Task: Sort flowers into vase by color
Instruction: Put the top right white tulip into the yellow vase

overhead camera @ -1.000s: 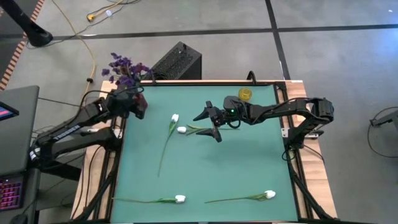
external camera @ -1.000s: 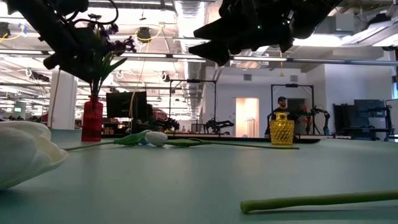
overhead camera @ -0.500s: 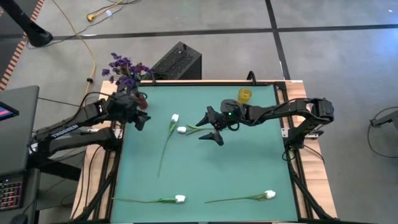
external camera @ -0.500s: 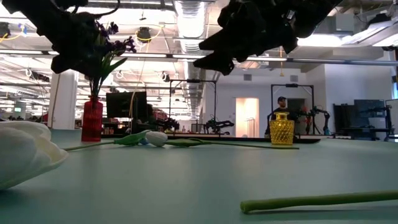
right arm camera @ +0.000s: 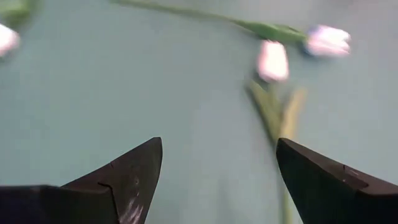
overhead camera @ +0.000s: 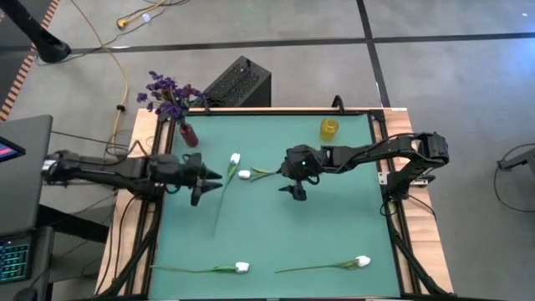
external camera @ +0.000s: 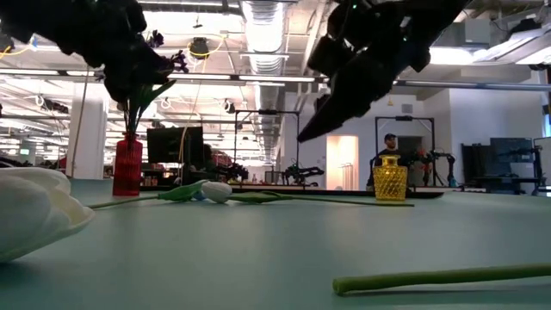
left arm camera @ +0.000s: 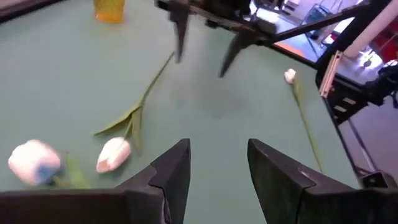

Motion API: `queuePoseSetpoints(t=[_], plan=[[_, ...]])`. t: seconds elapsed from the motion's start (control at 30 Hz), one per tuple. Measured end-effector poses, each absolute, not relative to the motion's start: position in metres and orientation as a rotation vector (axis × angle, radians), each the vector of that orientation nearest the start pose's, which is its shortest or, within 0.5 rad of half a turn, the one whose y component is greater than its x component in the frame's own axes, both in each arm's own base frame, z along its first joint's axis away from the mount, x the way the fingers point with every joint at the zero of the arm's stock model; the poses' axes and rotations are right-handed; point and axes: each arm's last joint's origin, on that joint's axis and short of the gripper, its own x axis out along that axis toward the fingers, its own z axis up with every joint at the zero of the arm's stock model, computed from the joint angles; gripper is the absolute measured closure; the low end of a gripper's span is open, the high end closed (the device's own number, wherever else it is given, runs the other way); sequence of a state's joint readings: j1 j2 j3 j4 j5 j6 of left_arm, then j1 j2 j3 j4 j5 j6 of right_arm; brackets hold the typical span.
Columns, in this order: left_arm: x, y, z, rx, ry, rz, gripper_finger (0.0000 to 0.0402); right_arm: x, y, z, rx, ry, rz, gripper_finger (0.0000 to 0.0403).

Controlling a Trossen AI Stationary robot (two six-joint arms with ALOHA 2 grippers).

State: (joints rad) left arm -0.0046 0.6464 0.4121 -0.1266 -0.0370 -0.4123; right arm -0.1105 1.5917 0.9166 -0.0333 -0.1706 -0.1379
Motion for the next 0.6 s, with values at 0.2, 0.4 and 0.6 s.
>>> queuePoseSetpoints(t=[0.2,0.4,0.6], plan=[[0.155,-0.016,0.208,-0.333,0.3,0.168,0.0255,0.324,-0.04,0.197,-0.026,0.716,0.038,0.0062],[0.159,-0.026,0.194,-0.251,0.23,0.244,0.0255,0.331,-0.058,0.165,0.048,0.798,-0.022,0.0062],[0.164,-0.029,0.185,-0.172,0.219,0.246,0.0255,0.342,-0.077,0.136,0.091,0.854,-0.071,0.0062]])
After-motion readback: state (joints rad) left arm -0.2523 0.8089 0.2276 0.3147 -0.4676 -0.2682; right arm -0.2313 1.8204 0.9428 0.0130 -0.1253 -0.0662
